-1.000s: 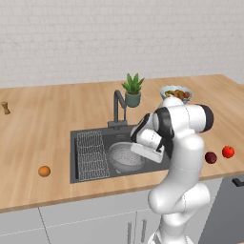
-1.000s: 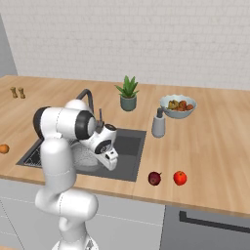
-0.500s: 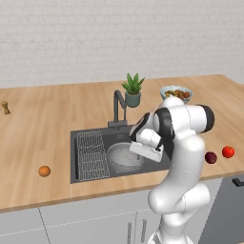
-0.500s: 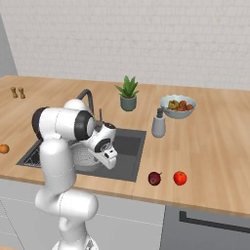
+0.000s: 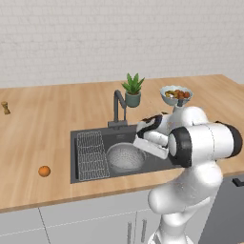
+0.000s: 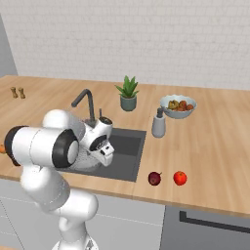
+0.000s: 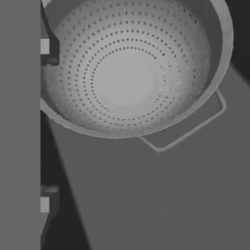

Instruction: Put the colander in the sink, put the tangerine, apple, pear in the colander, and turn on the sink faucet and pour water over the colander.

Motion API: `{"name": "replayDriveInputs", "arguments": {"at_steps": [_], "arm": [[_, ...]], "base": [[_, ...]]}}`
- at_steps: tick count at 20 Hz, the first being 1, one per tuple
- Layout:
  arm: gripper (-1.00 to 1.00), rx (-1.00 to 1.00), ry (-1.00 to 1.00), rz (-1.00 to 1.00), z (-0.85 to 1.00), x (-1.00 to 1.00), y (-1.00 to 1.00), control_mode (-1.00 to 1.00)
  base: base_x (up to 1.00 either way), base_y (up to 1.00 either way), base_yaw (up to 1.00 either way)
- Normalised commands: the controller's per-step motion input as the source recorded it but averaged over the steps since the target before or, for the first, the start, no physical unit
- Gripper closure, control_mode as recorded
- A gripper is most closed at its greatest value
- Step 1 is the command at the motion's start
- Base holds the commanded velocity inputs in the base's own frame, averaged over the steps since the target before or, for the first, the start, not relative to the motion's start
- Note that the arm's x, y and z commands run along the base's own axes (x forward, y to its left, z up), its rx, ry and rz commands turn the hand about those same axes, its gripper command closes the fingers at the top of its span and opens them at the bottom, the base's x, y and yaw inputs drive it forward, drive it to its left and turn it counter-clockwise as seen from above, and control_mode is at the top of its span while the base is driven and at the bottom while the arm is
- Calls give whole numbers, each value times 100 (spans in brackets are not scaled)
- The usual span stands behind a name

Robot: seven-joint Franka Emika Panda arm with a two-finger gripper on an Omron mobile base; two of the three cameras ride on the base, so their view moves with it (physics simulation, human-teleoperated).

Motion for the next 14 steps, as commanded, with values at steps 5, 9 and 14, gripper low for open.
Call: {"name": "replayDriveInputs", "arguments": {"at_steps": [5,9,14], "arm": [[-100,3,-16,0,100,-38,0,-100],[-100,0,-14,2,100,-67,0,-100],[-100,-2,-7,4,97,-98,22,-100]], "base": [[0,0,0],[0,0,0],[0,0,0]]}}
